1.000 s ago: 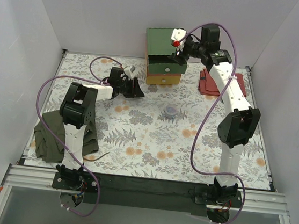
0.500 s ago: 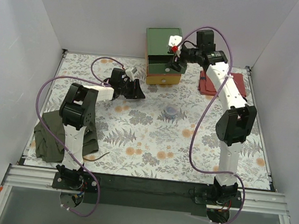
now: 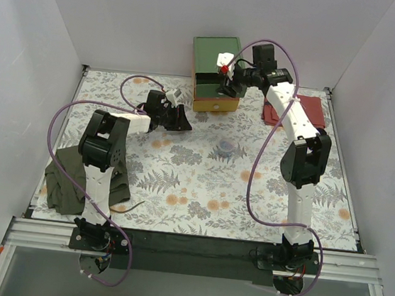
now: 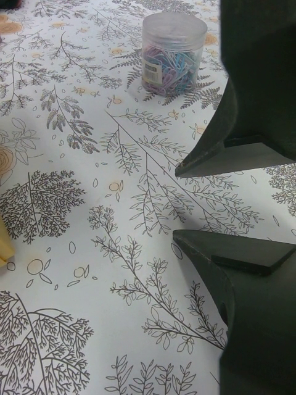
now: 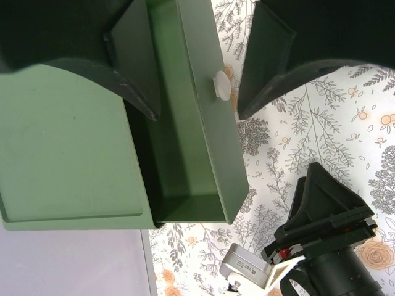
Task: Sort the stationery into containers
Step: Open the drawer in the storage box.
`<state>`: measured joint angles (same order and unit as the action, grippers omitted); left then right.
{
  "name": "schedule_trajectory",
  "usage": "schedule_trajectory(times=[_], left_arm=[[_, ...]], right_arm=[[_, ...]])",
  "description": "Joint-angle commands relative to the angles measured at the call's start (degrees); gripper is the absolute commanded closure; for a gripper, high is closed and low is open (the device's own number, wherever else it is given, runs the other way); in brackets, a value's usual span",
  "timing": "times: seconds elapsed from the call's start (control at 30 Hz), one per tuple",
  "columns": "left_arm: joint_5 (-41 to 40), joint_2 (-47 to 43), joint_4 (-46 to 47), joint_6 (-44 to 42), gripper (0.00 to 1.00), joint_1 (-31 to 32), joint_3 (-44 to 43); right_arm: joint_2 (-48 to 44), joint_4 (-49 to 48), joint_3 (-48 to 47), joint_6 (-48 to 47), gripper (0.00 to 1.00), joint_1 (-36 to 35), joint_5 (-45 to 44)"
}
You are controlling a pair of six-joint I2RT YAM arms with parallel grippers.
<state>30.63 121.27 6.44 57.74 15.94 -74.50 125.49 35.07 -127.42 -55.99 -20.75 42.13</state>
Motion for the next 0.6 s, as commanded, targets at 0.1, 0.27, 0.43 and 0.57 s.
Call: schedule_trajectory(times=[0.1, 0.27, 0.43, 0.57], left_arm=[[-1.6, -3.2, -1.6, -1.5, 0.6, 0.1, 0.4], [-1.6, -3.1, -1.7, -1.4, 0.6, 0.1, 0.5], [-1.5, -3.1, -1.7, -1.3, 0.6, 0.1, 0.7], [-1.5, -3.4, -1.6, -1.2, 0.6, 0.1, 0.8]], right_arm=[[0.5, 1.2, -2.2, -1.6, 0.49, -0.3, 0.6], [0.6, 2.4, -2.0, -1.8, 0.58, -0.4, 0.6], [0.5, 2.6, -2.0, -1.8, 0.72, -0.5, 0.8], [-0.1, 2.9, -1.3, -2.6, 0.81, -0.6, 0.7]])
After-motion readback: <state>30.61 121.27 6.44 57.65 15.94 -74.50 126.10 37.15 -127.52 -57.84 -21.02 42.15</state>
